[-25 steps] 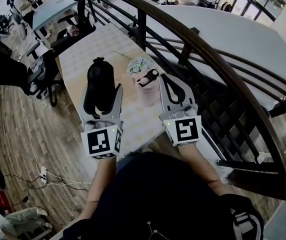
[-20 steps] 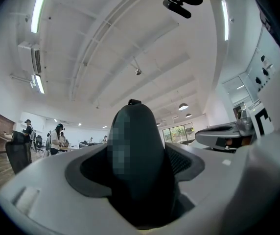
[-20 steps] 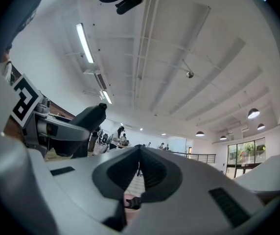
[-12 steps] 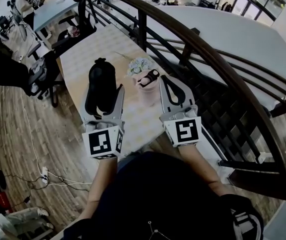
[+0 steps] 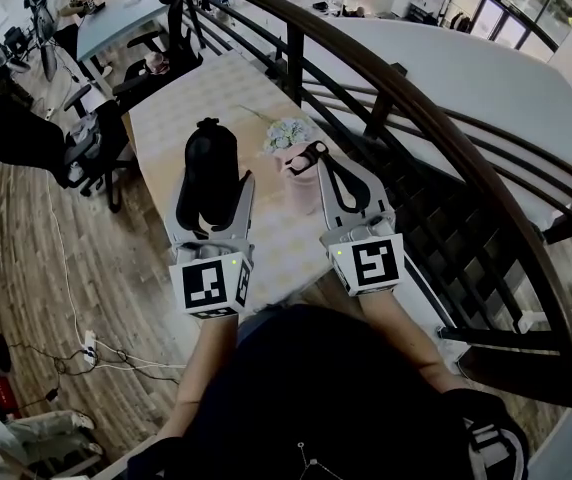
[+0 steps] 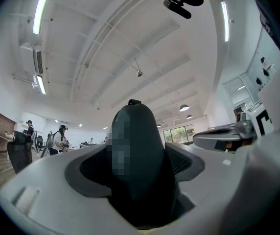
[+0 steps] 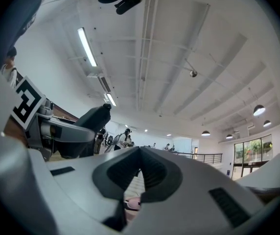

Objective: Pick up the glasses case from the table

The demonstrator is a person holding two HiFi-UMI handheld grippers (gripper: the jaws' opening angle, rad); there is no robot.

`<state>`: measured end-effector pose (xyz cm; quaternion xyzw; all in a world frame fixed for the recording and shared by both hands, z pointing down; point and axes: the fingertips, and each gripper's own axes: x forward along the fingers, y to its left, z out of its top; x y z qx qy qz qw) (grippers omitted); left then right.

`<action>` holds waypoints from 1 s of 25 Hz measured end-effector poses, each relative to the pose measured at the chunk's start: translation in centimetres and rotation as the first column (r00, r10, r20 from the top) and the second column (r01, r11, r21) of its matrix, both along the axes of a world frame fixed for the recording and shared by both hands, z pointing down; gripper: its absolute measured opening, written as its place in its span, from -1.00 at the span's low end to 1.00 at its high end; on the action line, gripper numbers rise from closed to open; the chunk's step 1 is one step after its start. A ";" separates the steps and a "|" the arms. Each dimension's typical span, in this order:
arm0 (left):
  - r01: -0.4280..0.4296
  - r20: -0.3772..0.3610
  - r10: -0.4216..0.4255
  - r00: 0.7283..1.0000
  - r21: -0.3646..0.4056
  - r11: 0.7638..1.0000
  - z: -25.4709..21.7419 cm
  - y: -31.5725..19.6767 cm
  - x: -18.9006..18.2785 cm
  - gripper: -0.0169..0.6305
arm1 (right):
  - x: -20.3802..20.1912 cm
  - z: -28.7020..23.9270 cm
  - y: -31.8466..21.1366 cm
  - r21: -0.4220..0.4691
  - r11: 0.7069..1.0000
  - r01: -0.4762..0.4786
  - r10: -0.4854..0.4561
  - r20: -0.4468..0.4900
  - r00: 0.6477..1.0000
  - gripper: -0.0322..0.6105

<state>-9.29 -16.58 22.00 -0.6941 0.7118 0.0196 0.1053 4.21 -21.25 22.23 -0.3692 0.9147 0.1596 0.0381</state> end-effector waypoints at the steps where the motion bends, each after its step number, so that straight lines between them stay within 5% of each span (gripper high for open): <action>1: -0.001 0.001 0.001 1.000 0.000 1.000 0.0 0.1 0.1 0.16 | 0.0 0.0 0.1 -0.002 1.000 0.005 -0.004 0.004 1.000 -0.87; 25: -0.020 -0.004 0.020 1.000 -0.015 1.000 0.5 -0.3 0.5 0.16 | 0.4 0.7 -0.4 -0.034 0.999 -0.014 0.015 0.016 1.000 -0.87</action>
